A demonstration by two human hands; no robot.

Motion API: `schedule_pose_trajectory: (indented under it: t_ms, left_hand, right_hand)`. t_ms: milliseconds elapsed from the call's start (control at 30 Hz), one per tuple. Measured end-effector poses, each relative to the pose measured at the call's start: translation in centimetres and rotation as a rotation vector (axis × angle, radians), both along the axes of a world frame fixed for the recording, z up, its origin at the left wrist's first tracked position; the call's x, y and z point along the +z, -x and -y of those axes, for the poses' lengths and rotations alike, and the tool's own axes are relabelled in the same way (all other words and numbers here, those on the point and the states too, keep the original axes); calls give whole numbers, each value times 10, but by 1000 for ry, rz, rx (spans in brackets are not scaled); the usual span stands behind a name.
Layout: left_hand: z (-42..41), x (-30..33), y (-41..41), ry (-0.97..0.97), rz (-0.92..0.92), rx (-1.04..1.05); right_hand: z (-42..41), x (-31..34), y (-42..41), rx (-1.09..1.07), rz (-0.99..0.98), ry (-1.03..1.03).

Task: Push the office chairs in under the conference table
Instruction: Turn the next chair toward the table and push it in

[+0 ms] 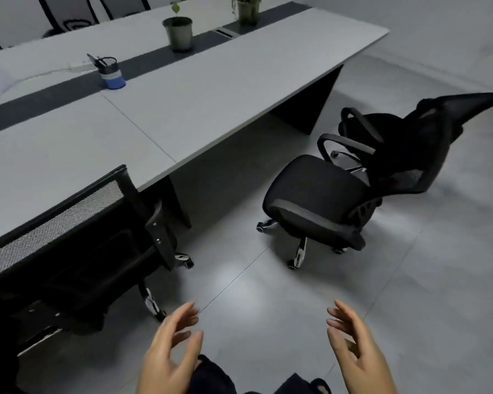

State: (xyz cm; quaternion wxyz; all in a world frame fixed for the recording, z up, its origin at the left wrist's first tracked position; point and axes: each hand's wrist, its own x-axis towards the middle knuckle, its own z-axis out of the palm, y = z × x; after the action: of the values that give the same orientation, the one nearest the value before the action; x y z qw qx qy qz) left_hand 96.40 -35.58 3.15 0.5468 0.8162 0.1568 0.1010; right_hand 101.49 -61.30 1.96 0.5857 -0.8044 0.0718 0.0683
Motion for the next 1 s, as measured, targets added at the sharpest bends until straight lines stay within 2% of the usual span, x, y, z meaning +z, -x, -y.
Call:
schedule_pose_trajectory:
  t_ms: [367, 633, 767, 1000]
  left_hand:
    - [222, -7, -59, 7, 38, -283]
    - [316, -12, -129, -4, 28, -421]
    - [360, -13, -182, 8, 66, -417]
    - [439, -1, -321, 31, 158, -380]
  right_hand:
    - [215, 4, 0, -223, 54, -15]
    - [307, -13, -23, -360, 42, -9]
    - [349, -20, -71, -357, 48, 4]
    - [431, -4, -214, -306, 139, 4]
